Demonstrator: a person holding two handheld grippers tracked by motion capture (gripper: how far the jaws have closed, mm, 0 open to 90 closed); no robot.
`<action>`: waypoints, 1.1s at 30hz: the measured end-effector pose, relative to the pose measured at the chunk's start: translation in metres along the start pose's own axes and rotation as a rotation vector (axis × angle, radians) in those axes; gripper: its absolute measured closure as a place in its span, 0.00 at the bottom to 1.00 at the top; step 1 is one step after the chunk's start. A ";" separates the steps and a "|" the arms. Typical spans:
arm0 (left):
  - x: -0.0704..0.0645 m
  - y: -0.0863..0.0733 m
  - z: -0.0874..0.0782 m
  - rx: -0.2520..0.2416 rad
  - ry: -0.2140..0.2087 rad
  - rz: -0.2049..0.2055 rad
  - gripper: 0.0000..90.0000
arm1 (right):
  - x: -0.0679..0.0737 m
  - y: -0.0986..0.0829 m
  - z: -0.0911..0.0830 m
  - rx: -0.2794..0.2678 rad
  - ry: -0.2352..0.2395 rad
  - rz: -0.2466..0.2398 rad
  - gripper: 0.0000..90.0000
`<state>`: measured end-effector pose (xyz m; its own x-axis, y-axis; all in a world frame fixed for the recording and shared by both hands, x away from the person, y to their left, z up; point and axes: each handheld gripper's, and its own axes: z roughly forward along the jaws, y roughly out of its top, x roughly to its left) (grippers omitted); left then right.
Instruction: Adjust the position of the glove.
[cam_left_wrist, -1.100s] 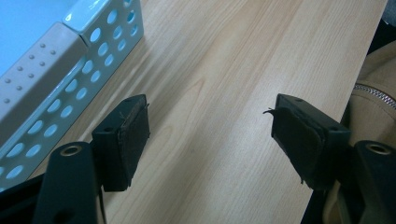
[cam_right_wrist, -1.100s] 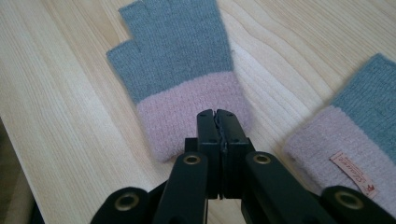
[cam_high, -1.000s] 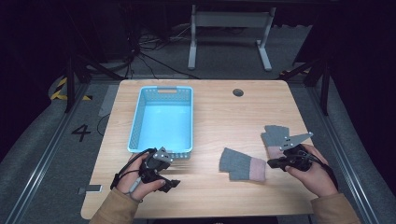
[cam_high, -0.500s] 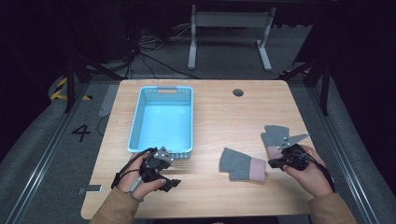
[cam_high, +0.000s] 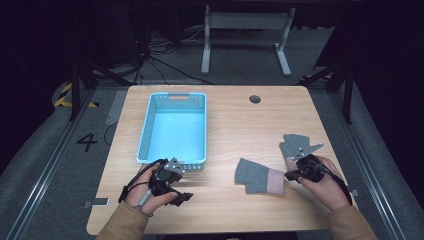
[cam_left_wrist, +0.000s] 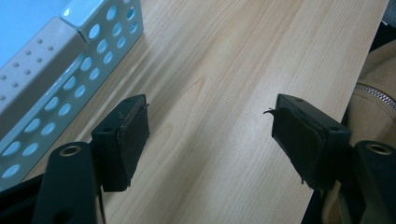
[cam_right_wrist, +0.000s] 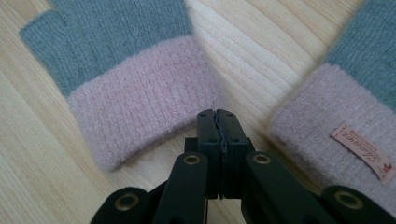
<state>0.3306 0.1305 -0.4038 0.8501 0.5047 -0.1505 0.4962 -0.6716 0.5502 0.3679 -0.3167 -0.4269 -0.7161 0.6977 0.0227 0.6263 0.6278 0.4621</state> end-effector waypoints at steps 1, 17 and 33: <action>0.000 -0.001 0.000 0.002 0.004 0.002 0.32 | 0.000 0.001 0.001 0.003 0.000 0.000 1.00; -0.001 -0.007 -0.002 0.000 0.011 -0.018 0.32 | 0.008 0.018 0.014 -0.024 0.025 -0.042 1.00; 0.001 -0.002 -0.002 -0.004 0.013 -0.012 0.32 | 0.017 0.021 -0.006 -0.111 0.020 -0.038 1.00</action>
<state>0.3297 0.1332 -0.4037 0.8416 0.5199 -0.1460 0.5055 -0.6634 0.5517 0.3672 -0.2939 -0.4116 -0.7453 0.6665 0.0200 0.5612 0.6108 0.5585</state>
